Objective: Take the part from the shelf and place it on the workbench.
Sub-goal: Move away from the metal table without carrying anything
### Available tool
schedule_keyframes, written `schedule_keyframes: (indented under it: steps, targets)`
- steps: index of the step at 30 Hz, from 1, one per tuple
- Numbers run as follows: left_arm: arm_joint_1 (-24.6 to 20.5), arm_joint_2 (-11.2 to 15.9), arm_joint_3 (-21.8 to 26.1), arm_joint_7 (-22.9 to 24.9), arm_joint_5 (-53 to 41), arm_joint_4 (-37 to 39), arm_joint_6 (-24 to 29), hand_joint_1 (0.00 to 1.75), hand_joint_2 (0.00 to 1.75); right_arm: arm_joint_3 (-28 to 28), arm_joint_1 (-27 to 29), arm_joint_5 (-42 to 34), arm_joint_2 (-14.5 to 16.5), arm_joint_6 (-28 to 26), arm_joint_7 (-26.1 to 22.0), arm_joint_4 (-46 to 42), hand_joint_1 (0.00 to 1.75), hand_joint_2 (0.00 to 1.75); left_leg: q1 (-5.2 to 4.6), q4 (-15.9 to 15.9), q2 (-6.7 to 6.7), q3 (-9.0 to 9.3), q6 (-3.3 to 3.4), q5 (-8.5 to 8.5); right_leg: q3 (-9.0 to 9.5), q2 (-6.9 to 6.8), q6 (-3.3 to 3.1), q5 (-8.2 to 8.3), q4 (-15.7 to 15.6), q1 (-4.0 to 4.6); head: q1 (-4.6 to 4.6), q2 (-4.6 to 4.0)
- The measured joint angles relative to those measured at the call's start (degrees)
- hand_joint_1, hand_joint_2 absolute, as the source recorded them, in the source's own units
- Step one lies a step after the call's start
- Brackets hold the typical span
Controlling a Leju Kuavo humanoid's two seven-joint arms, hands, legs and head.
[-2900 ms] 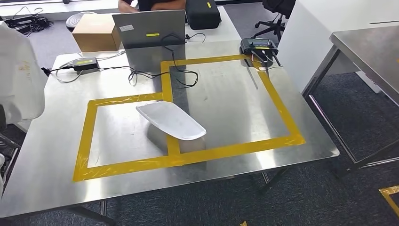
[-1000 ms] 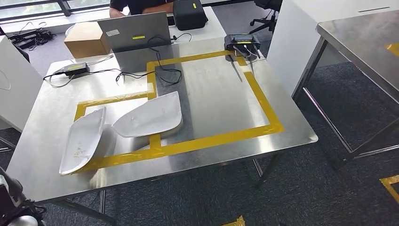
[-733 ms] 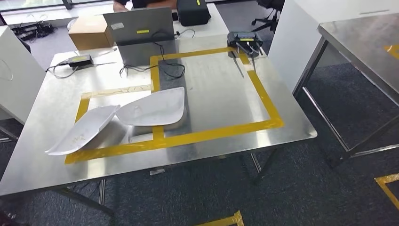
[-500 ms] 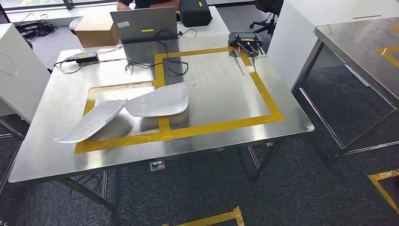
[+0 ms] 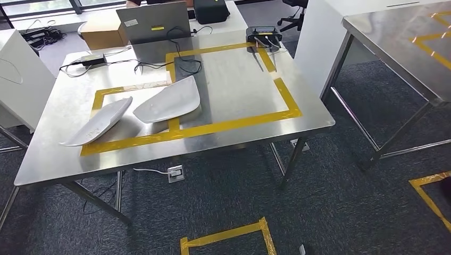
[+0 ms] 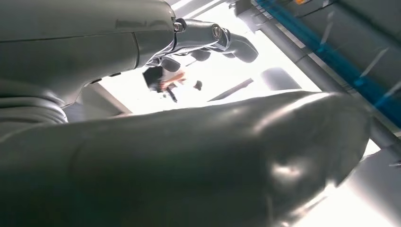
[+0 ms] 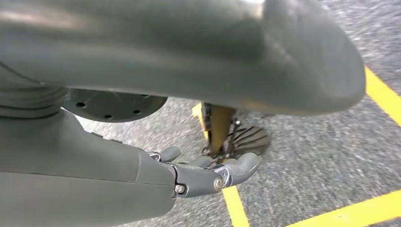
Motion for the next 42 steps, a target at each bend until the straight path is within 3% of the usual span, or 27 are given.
schedule_keyframes:
  steps: [1, 3, 5, 7, 9, 11, 12, 15, 16, 17, 19, 20, 21, 23, 24, 26, 28, 30, 31, 32, 34, 35, 36, 38, 39, 41, 42]
  targets:
    - [-0.3, -0.3, 0.4, 0.6, -0.4, 1.7, -0.6, 0.0, 0.0, 0.4, -0.2, 0.7, 0.0, -0.1, 0.5, 0.0, 0.0, 0.0, 0.03, 3.1, 0.0, -0.2, -0.15, -1.31, -1.0, -0.04, 0.03, 0.77, 0.1, 0.03, -0.06, 0.0]
    - [-1.0, -1.0, 1.1, 1.7, -0.8, 5.3, -1.5, 0.0, 0.0, 1.4, -0.4, 2.1, -0.2, -0.3, 1.3, 0.0, 0.0, 0.0, 0.03, 5.2, -0.01, 1.37, -0.17, 0.28, -2.92, -0.15, 0.22, 2.26, 0.3, 0.07, -0.08, 0.0]
    - [-1.8, -1.7, 2.0, 2.4, -0.6, 9.0, -2.1, 0.0, 0.0, 2.2, -0.4, 2.8, -0.4, -0.3, 1.6, 0.0, 0.0, 0.0, 0.03, 0.1, -0.08, 6.38, 0.15, 2.97, -4.64, -0.2, 0.56, 3.61, 0.6, 0.06, -0.08, -0.01]
    - [-2.8, -2.2, 2.9, 2.7, -0.5, 13.1, -2.6, 0.0, 0.0, 2.8, -0.3, 3.1, -0.7, -0.6, 2.2, 0.0, 0.0, 0.0, -0.24, -7.8, -0.27, 11.89, 0.72, 2.0, -5.74, -0.15, 1.16, 4.76, 0.9, 0.14, -0.05, -0.01]
    - [-4.5, -2.9, 3.8, 2.8, -1.7, 19.4, -2.3, 0.0, 0.0, 3.0, 0.0, 2.8, -1.2, -1.7, 3.6, 0.0, 0.0, 0.0, -0.77, -11.5, -0.41, 13.61, 1.61, 0.75, -6.03, -0.18, 2.0, 5.9, 0.7, 0.12, -0.09, 0.0]
    - [-7.3, -3.5, 4.4, 2.3, -3.5, 28.7, -1.2, 0.0, 0.0, 3.0, 0.4, 2.1, -1.9, -3.2, 5.0, 0.0, 0.0, 0.0, -0.81, -11.6, -0.27, 12.61, 2.72, 1.75, -6.38, -0.15, 2.83, 6.3, 0.7, -0.15, -0.21, -0.01]
    - [-9.4, -3.7, 4.5, 2.4, -4.6, 34.7, -0.2, 0.0, 0.0, 2.9, 0.6, 1.6, -2.2, -4.1, 5.7, 0.0, 0.0, 0.0, -0.72, -11.7, -0.23, 11.94, 3.26, 2.48, -6.82, -0.05, 3.18, 5.03, 1.6, -0.26, -0.16, -0.01]
    - [-16.3, -4.2, 4.5, 5.7, -8.5, 54.1, 1.6, 0.0, 0.0, 2.5, 0.8, 0.5, -2.9, -6.3, 6.8, 0.0, 0.0, 0.0, -0.65, -11.7, -0.11, 9.33, 4.13, 4.8, -8.95, 0.3, 3.84, -3.64, 9.6, -0.31, 0.11, 0.0]
    - [-17.8, -4.2, 4.5, 7.2, -9.5, 60.0, 1.5, 0.0, 0.0, 2.4, 0.8, 0.2, -3.1, -6.7, 6.9, 0.0, 0.0, 0.0, -0.7, -11.6, 0.06, 8.45, 4.18, 5.53, -9.35, 0.36, 3.95, -5.38, 12.8, -0.29, 0.14, 0.0]
    - [-19.0, -4.2, 4.5, 8.8, -10.2, 65.3, 1.0, 0.0, 0.0, 2.2, 0.9, 0.1, -3.4, -7.0, 6.9, 0.0, 0.0, 0.0, -0.75, -11.4, 0.26, 7.5, 4.17, 6.22, -9.29, 0.39, 4.0, -5.54, 15.1, -0.27, 0.15, 0.0]
    - [-20.3, -4.4, 4.6, 12.5, -9.9, 74.0, -1.5, 0.0, 0.0, 2.0, 1.0, -0.1, -3.9, -7.5, 7.2, 0.0, 0.0, 0.0, -0.79, -10.7, 0.63, 5.47, 3.97, 7.42, -6.96, 0.42, 3.84, -2.43, 15.0, -0.23, 0.21, -0.01]
    - [-20.5, -4.5, 4.8, 14.7, -8.7, 77.3, -3.7, 0.0, 0.0, 1.9, 1.0, -0.1, -4.2, -7.8, 7.5, 0.0, 0.0, 0.0, -0.78, -10.3, 0.77, 4.48, 3.81, 7.9, -4.46, 0.47, 3.58, -1.11, 12.3, -0.18, 0.24, -0.01]
    - [-20.4, -4.9, 5.4, 17.5, -7.2, 80.3, -6.1, 0.0, 0.0, 1.8, 1.0, -0.2, -4.5, -8.1, 7.9, 0.0, 0.0, 0.0, -0.83, -9.9, 0.93, 3.67, 3.6, 8.3, -1.42, 0.55, 3.23, -1.03, 8.3, -0.06, 0.25, -0.01]
    - [-19.7, -5.9, 7.0, 24.3, -5.6, 85.1, -10.0, 0.0, 0.0, 1.5, 1.1, -0.2, -4.9, -9.1, 9.0, 0.0, 0.0, 0.0, -0.93, -9.6, 1.26, 2.92, 3.09, 9.03, 2.68, 0.69, 2.59, -2.53, 2.0, 0.22, 0.25, -0.01]
    - [-18.8, -6.5, 7.5, 27.5, -5.9, 87.2, -10.9, 0.0, 0.0, 1.4, 1.2, 0.0, -5.0, -9.6, 9.6, 0.0, 0.0, 0.0, -0.9, -9.6, 1.4, 2.84, 2.78, 9.43, 3.25, 0.72, 2.29, -3.12, 0.6, 0.37, 0.25, -0.01]
    - [-16.9, -7.6, 8.2, 31.6, -5.1, 90.2, -11.9, 0.0, 0.0, 1.3, 1.5, 0.5, -5.2, -10.3, 10.5, 0.0, 0.0, 0.0, -0.75, -9.7, 1.35, 2.7, 2.12, 9.94, 2.62, 0.48, 1.6, -2.28, 0.0, 0.35, 0.27, -0.01]
    - [-15.2, -9.0, 10.3, 33.8, -0.8, 92.5, -13.4, 0.0, 0.0, 1.3, 1.8, 0.7, -5.2, -10.6, 10.4, 0.0, 0.0, 0.0, -0.59, -7.6, 0.68, 1.68, 1.51, 6.95, 1.57, 0.16, 0.78, -0.79, -0.5, 0.07, 0.19, -0.01]
    - [-14.3, -10.4, 12.8, 35.7, 1.7, 94.1, -14.6, 0.0, 0.0, 1.2, 1.8, 0.7, -5.2, -10.3, 9.3, 0.0, 0.0, 0.0, -0.34, -1.6, 0.09, 0.18, 1.01, 0.89, -0.01, -0.05, 0.45, 0.66, -0.6, -0.07, 0.09, 0.0]
    - [-14.1, -11.0, 13.4, 36.9, 1.4, 94.8, -15.1, 0.0, 0.0, 1.2, 1.9, 0.9, -5.2, -10.0, 8.7, 0.0, 0.0, 0.44, -0.22, 1.8, 0.02, -0.25, 0.77, -1.23, -0.94, -0.19, 0.51, 1.34, -0.5, -0.09, 0.07, -0.01]
    - [-14.0, -11.5, 13.7, 38.2, 0.8, 95.3, -15.4, 0.0, 0.0, 1.2, 1.9, 1.3, -5.2, -9.5, 8.1, 0.0, 0.0, 0.87, -0.09, 4.4, 0.01, -0.18, 0.56, -1.95, -1.93, -0.32, 0.63, 2.03, -0.4, -0.12, 0.07, -0.01]
    - [-13.8, -12.5, 13.9, 40.0, 0.0, 96.0, -15.8, 0.0, 0.0, 1.4, 1.9, 2.8, -5.2, -8.3, 7.1, 0.0, 0.0, 1.75, 0.21, 4.7, 0.01, 2.28, 0.24, 0.17, -3.95, -0.54, 1.06, 3.28, 0.0, -0.31, 0.08, -0.01]
    - [-13.7, -12.8, 14.0, 40.3, 0.0, 96.2, -16.0, 0.0, 0.0, 1.7, 1.9, 3.6, -5.2, -7.7, 6.4, 0.0, 0.0, 1.75, 0.41, 2.1, 0.01, 4.88, 0.11, 1.62, -4.84, -0.6, 1.37, 3.85, 0.4, -0.44, 0.07, -0.01]
    - [-13.7, -13.2, 14.1, 40.2, -0.1, 96.3, -16.3, 0.0, 0.0, 2.0, 1.8, 4.2, -5.3, -7.1, 5.7, 0.0, 0.0, 1.75, 0.53, -1.9, -0.04, 8.07, -0.06, 1.81, -5.62, -0.61, 1.75, 4.36, 0.8, -0.5, 0.05, -0.01]
    - [-13.8, -13.7, 14.2, 39.1, -0.4, 96.5, -16.9, 0.0, 0.0, 2.7, 1.8, 5.0, -5.4, -6.1, 4.3, -0.1, 0.0, 1.75, 0.4, -8.5, -0.26, 12.68, 0.29, 0.44, -6.4, -0.6, 2.66, 5.3, 1.3, -0.5, 0.15, -0.01]
    - [-13.8, -13.9, 14.3, 38.3, -0.9, 96.5, -17.2, 0.0, 0.0, 2.9, 1.7, 5.2, -5.4, -5.8, 3.8, -0.1, 0.0, 1.75, 0.21, -10.1, -0.33, 13.46, 0.73, -0.37, -6.48, -0.58, 3.11, 5.79, 1.3, -0.5, 0.18, 0.0]
    - [-13.7, -14.1, 14.3, 36.3, -2.2, 96.8, -17.6, 0.0, 0.0, 3.3, 1.8, 5.3, -5.4, -5.4, 2.9, -0.1, 0.0, 1.75, 0.02, -10.4, -0.17, 12.65, 2.06, 0.21, -6.49, -0.55, 3.98, 6.68, 1.0, -0.69, 0.16, -0.01]
    - [-13.8, -14.1, 14.3, 35.1, -2.8, 96.9, -17.7, 0.0, 0.0, 3.4, 1.8, 5.2, -5.4, -5.4, 2.6, -0.1, 0.0, 1.75, 0.0, -10.4, -0.06, 12.03, 2.69, 0.86, -6.8, -0.44, 4.31, 5.99, 1.3, -0.83, 0.12, -0.02]
